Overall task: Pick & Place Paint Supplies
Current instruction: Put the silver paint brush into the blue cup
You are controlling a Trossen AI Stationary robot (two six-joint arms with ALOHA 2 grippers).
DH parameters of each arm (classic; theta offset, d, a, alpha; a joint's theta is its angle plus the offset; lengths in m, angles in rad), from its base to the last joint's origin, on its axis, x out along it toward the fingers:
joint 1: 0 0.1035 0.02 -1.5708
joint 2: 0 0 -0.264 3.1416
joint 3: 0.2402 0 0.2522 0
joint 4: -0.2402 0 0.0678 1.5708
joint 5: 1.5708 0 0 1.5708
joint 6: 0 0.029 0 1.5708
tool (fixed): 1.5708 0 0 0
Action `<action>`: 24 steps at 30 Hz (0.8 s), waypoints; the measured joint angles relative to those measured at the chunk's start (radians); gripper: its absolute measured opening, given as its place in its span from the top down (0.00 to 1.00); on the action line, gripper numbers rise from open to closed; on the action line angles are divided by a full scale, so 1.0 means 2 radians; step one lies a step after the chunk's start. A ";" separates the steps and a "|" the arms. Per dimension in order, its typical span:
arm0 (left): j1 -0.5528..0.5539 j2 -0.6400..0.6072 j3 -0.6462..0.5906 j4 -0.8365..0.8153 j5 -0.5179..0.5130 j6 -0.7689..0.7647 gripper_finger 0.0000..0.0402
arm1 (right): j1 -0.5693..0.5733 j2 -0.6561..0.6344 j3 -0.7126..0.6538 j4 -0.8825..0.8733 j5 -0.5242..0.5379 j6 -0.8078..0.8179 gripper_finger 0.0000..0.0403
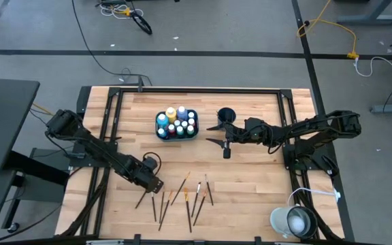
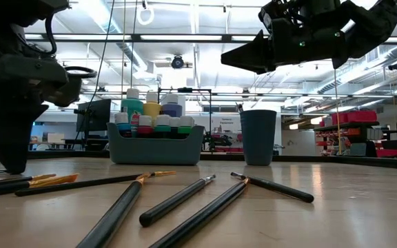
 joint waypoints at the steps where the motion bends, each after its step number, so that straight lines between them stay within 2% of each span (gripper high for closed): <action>1: 0.000 0.000 0.000 0.003 -0.003 0.005 0.99 | 0.000 0.000 0.000 0.000 0.000 0.000 0.55; 9: 0.007 -0.031 -0.001 0.053 -0.111 0.053 0.99 | 0.000 0.000 0.000 0.000 0.000 0.005 0.55; 15: 0.033 -0.076 -0.001 0.103 -0.222 0.150 0.99 | 0.000 0.000 0.000 0.004 0.000 0.048 0.55; 20: 0.064 -0.099 0.000 0.199 -0.294 0.299 1.00 | 0.000 0.000 0.000 0.004 -0.004 0.095 0.55; 24: 0.091 -0.103 0.000 0.313 -0.288 0.435 1.00 | 0.000 0.000 0.000 0.006 -0.034 0.117 0.55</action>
